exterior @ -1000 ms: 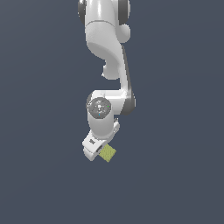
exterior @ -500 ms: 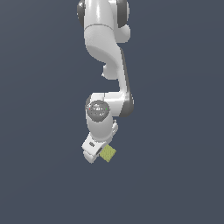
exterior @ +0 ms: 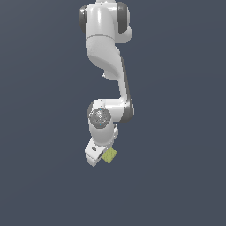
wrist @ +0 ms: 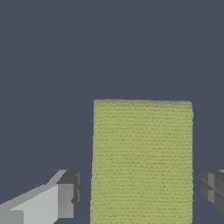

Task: Pick up the object and move it to a goal position.

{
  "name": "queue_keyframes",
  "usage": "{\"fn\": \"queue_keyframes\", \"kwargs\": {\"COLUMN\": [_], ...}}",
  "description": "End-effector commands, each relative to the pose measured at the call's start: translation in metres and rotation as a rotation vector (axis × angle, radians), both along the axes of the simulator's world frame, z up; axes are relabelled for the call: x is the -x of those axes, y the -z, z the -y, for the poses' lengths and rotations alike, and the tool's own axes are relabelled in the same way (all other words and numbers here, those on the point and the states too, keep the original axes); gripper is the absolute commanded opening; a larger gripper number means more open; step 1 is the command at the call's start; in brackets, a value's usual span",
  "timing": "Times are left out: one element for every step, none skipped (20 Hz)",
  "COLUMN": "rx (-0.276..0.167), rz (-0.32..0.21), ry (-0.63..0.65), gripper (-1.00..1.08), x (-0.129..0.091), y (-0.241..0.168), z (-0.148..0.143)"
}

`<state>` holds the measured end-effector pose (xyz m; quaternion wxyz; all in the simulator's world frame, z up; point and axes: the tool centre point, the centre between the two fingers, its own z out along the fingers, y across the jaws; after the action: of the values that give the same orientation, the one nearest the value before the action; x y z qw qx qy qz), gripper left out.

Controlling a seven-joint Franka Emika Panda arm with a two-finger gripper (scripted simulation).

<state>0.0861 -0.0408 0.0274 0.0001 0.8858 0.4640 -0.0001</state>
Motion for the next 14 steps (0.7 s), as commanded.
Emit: {"fn": "queue_keyframes", "kwargs": {"rx": [0.0,0.0,0.0,0.0,0.0,0.0,0.0,0.0,0.0,0.0,0.0,0.0,0.0,0.0], "rz": [0.0,0.0,0.0,0.0,0.0,0.0,0.0,0.0,0.0,0.0,0.0,0.0,0.0,0.0], "ry": [-0.001,-0.001,-0.001,-0.001,-0.001,-0.001,-0.001,-0.001,-0.001,-0.001,-0.001,-0.001,-0.001,-0.001], "gripper": [1.0,1.0,1.0,1.0,1.0,1.0,1.0,-1.0,-1.0,-1.0,-1.0,-1.0,-1.0,-1.0], "x": [0.0004,0.0003,0.0002,-0.0001,-0.0005,-0.0009,-0.0011,-0.0011,-0.0011,-0.0011,-0.0011,-0.0011,-0.0011,-0.0011], "y": [0.0117,0.0146,0.0166,0.0178,0.0182,0.0178,0.0176,0.0176,0.0176,0.0176,0.0176,0.0176,0.0176,0.0176], "z": [-0.0001,0.0001,0.0002,0.0003,0.0003,0.0002,0.0002,0.0002,0.0002,0.0002,0.0002,0.0002,0.0002,0.0002]}}
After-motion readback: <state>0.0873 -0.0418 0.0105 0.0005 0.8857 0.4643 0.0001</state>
